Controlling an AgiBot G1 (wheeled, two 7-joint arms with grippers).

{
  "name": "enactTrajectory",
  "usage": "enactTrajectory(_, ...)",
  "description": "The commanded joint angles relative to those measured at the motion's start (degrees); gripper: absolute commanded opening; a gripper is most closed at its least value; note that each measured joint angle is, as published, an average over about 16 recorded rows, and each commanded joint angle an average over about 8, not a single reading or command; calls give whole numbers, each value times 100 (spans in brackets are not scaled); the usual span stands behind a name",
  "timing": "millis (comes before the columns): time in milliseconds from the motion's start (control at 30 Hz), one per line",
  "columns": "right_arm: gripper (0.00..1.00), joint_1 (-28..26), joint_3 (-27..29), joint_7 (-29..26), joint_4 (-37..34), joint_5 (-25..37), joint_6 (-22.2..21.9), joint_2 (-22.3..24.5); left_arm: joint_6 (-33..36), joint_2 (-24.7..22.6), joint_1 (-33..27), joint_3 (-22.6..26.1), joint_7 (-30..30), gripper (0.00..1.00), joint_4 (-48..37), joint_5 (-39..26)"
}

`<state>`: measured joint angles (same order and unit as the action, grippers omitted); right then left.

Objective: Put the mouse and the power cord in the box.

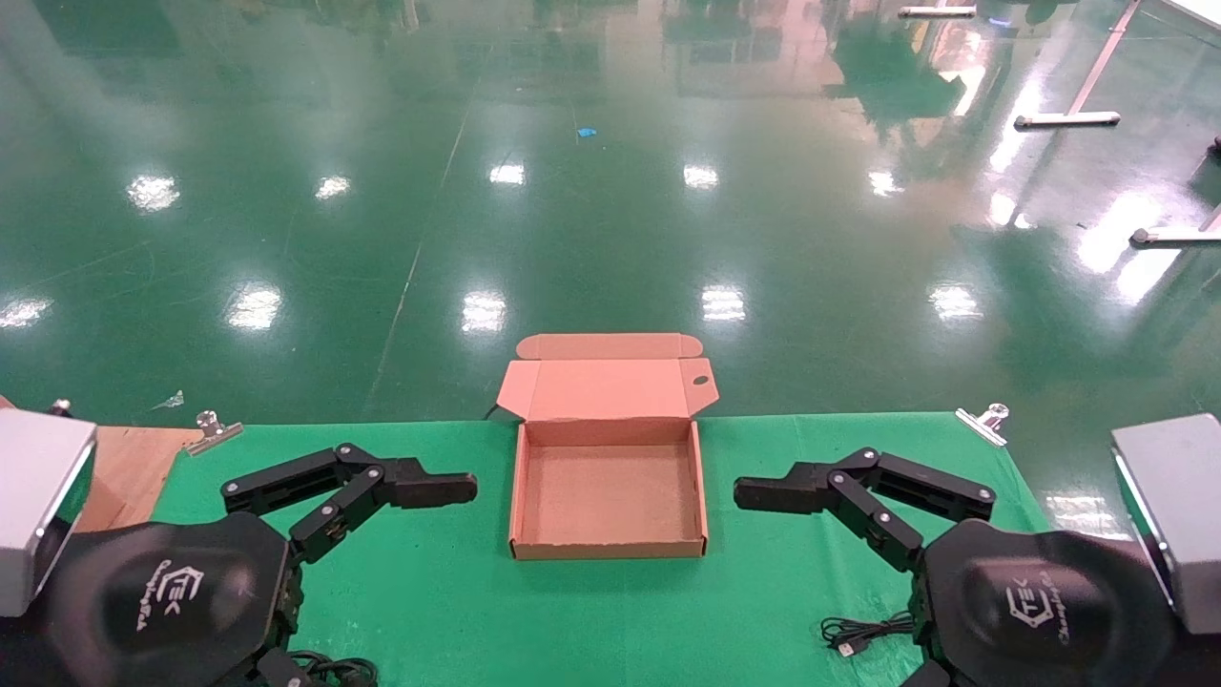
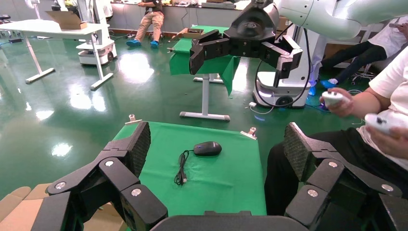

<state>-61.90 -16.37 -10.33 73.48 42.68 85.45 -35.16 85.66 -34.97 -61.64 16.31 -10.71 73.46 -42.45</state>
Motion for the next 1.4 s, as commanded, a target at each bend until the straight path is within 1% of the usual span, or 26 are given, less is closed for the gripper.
enactTrajectory(33,100,12,10,-17,-3,-41,7,0,-5,-6,4,-16,11,100,-3,42)
enactTrajectory(133,100,-33,-31,52,13,135,-15,8,-2,0,-28,64,-6,100,-28,-133)
enactTrajectory(233,100,-151,-163,179,-30,532,-41,-32,42,-54,-118,209,-43,100,-197,-407)
enactTrajectory(333,100,-369,-400,367,-141,1167,-41,-137,145,-154,-315,445,9,100,-536,-861)
enactTrajectory(433,100,-664,-711,563,-321,1941,-17,-297,297,-267,-598,752,219,100,-944,-1481)
enactTrajectory(567,100,-1081,-1151,868,-624,3025,-22,-570,397,-438,-1037,1236,673,100,-1549,-2485)
enactTrajectory(700,100,-1452,-1600,1305,-999,4109,-114,-898,324,-666,-1432,1650,1237,100,-2351,-3353)
enactTrajectory(867,100,-1846,-2178,1949,-1588,5508,-471,-1394,9,-1005,-1881,2045,2034,100,-3478,-4279)
enactTrajectory(967,100,-2038,-2462,2297,-2063,6175,-760,-1717,-264,-1227,-2143,2258,2488,100,-4097,-4779)
enactTrajectory(1067,100,-2210,-2664,2629,-2638,6619,-1028,-2037,-551,-1443,-2380,2457,2897,100,-4643,-5214)
enactTrajectory(1133,100,-2316,-2748,2848,-3057,6789,-1185,-2238,-733,-1573,-2505,2554,3125,100,-4981,-5422)
enactTrajectory(1267,100,-2511,-2835,3285,-3913,6949,-1466,-2606,-1113,-1796,-2666,2683,3524,100,-5581,-5696)
enactTrajectory(1400,100,-2666,-2882,3667,-4690,7025,-1722,-2916,-1532,-1982,-2719,2728,3803,100,-6064,-5812)
